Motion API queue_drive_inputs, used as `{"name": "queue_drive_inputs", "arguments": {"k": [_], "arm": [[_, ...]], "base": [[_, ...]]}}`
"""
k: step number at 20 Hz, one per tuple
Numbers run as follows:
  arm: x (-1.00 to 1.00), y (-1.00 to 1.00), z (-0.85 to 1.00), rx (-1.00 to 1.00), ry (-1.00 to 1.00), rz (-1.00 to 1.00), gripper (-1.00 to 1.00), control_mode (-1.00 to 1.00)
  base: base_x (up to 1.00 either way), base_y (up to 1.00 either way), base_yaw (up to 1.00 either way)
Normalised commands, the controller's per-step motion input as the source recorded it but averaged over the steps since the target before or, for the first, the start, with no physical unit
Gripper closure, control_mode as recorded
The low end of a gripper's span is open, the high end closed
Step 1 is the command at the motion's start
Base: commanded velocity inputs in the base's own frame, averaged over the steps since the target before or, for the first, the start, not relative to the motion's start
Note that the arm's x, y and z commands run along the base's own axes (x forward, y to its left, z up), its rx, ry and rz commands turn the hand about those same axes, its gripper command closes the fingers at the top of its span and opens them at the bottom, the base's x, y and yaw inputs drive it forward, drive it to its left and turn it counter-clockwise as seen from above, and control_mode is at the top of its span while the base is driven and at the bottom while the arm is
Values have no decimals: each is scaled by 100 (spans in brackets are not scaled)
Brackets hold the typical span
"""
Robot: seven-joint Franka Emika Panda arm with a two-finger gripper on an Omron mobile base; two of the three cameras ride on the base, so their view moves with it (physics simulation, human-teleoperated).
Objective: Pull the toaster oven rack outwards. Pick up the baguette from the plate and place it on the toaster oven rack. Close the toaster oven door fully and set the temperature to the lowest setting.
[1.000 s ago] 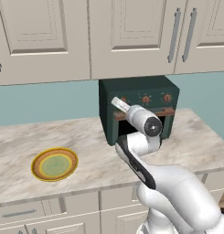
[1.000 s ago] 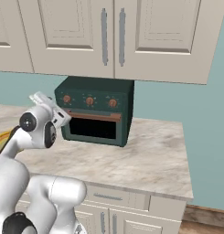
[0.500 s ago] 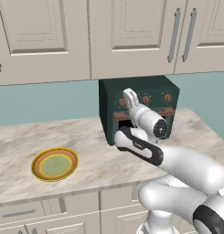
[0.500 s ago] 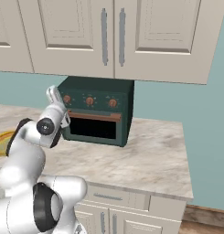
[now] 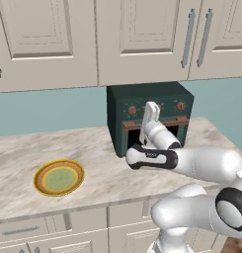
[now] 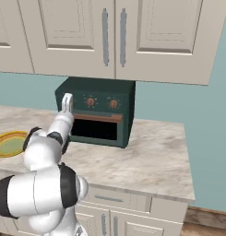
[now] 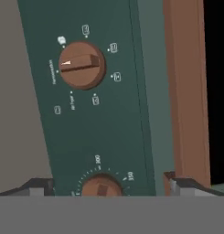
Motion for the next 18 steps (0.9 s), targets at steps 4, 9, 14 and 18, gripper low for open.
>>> {"name": "queue_drive_inputs", "arguments": {"k": [4, 9, 14, 18], "arm": [[-14, 28, -47, 9, 1, -20, -100, -100], [-13, -1, -39, 2, 4, -11, -100, -100], [-57, 6, -59, 0, 6, -12, -100, -100], [-25, 44, -36, -1, 7, -1, -100, -100]], "base": [[0, 0, 0], [0, 0, 0], [0, 0, 0], [0, 0, 0]]}}
